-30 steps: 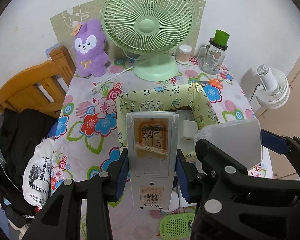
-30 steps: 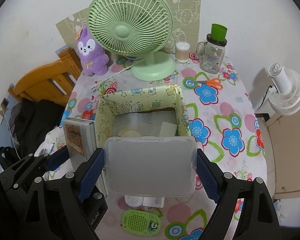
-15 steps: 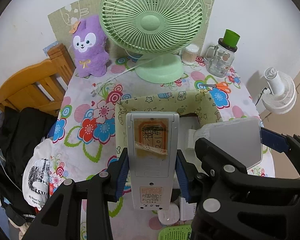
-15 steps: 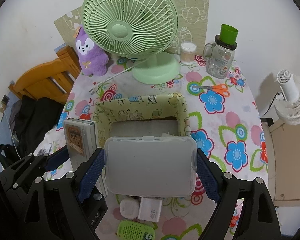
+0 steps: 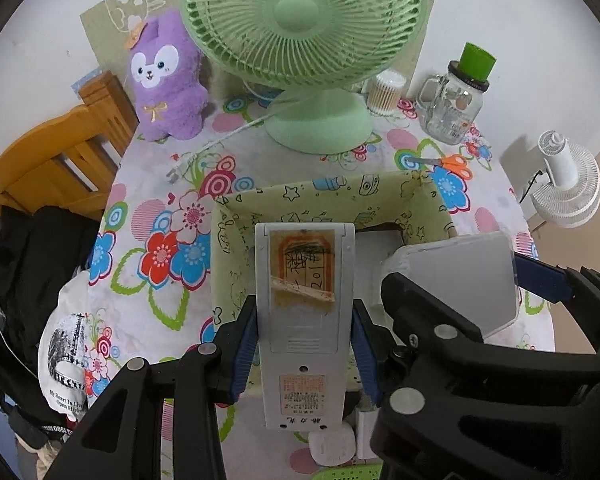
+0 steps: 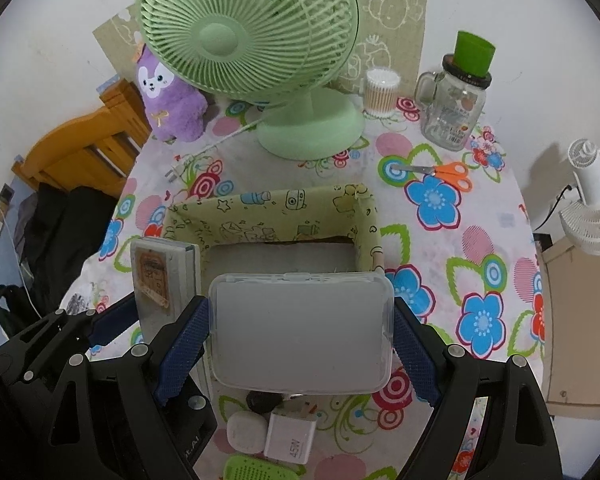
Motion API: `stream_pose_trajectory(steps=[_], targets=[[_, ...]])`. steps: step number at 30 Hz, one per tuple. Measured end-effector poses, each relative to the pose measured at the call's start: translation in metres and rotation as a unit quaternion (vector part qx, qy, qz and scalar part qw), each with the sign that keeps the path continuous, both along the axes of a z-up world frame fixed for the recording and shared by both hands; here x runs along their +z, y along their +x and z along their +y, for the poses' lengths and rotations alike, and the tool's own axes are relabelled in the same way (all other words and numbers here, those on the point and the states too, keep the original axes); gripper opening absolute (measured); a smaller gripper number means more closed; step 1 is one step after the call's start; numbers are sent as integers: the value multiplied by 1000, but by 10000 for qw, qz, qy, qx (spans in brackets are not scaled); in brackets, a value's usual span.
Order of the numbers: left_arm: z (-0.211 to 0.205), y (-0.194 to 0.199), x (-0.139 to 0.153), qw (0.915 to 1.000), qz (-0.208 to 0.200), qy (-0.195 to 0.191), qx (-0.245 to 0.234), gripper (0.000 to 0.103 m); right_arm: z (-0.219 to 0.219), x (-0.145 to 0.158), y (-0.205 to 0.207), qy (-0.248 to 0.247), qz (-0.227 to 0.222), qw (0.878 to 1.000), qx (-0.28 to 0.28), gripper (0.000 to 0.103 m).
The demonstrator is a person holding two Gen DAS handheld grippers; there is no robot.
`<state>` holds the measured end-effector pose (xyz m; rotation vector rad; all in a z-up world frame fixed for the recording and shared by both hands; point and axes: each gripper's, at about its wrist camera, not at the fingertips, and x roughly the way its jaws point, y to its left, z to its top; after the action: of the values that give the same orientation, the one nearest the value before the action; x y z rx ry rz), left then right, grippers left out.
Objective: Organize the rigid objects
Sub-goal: 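Carry the long white box with the left tool while the right carries the translucent box, then release the long box with the left tool while the right tool releases the translucent box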
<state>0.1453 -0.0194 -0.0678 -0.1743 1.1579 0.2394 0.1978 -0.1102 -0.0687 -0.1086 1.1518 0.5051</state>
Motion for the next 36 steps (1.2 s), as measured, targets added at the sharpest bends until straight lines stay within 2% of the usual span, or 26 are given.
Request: stream_pose_trajectory(steps=[22, 29, 36], targets=[[16, 23, -50, 9980, 468, -362, 212, 45, 17, -51, 28, -128, 450, 9989, 103, 90], [23, 29, -56, 9970, 448, -517, 367, 46, 20, -50, 35, -62, 387, 9992, 45, 90], [26, 36, -54, 9978, 373, -411, 364, 61, 20, -49, 41, 12, 404, 9992, -63, 90]])
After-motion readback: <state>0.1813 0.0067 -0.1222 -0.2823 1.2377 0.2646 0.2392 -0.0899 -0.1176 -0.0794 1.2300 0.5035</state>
